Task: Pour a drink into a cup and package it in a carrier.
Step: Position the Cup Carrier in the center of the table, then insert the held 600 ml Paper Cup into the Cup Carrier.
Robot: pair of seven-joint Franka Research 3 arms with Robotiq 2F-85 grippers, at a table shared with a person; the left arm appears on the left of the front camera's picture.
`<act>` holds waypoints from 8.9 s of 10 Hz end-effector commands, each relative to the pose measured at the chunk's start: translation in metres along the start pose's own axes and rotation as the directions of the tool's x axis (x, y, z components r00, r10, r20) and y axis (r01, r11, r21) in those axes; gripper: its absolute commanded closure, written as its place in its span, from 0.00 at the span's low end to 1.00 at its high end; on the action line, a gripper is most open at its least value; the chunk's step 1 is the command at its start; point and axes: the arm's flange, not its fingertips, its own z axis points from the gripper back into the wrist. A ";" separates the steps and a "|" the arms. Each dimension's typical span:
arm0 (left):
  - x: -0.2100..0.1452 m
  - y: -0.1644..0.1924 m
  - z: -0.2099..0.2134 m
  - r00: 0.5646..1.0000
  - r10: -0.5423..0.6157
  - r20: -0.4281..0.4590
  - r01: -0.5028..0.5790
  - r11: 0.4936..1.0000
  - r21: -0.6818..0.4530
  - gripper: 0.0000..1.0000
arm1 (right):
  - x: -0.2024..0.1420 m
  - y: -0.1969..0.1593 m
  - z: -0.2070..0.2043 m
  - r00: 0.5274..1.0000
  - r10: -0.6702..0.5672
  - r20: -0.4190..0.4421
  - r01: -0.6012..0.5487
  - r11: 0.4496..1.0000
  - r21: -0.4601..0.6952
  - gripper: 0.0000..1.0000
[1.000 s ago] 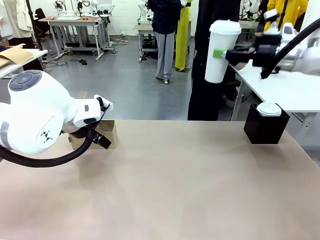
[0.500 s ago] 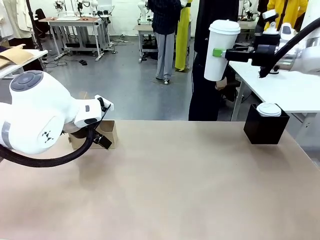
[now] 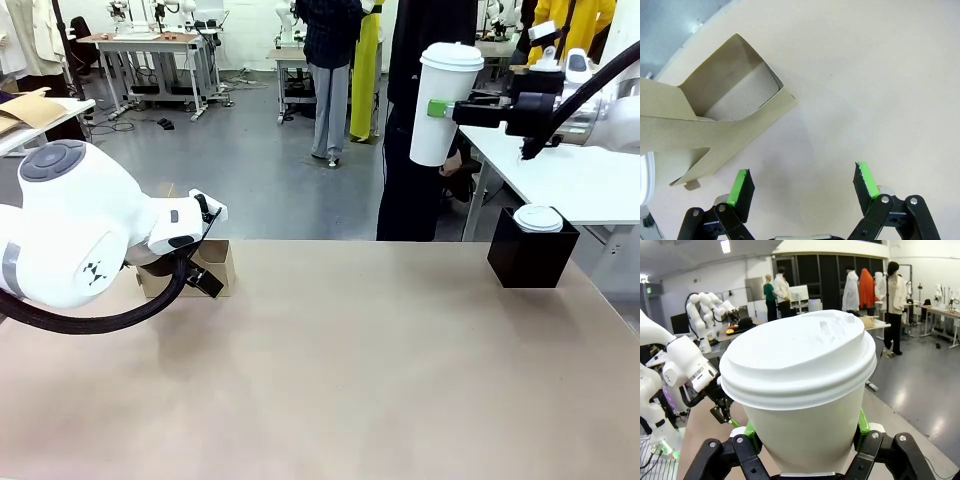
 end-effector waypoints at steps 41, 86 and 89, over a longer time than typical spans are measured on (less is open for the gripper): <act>0.156 0.077 0.123 0.778 0.606 -0.167 -0.582 0.794 0.175 0.98 | 0.006 0.001 -0.001 1.000 -0.005 0.012 0.005 1.000 -0.001 0.20; -0.011 0.045 0.167 0.965 -0.205 0.161 0.248 0.914 -0.321 0.00 | -0.148 0.114 -0.118 0.995 0.059 -0.081 -0.006 0.845 0.535 0.20; -0.012 0.045 0.165 0.965 -0.213 0.154 0.253 0.912 -0.324 0.00 | -0.168 0.121 -0.101 0.994 0.022 -0.107 0.041 0.834 0.551 0.20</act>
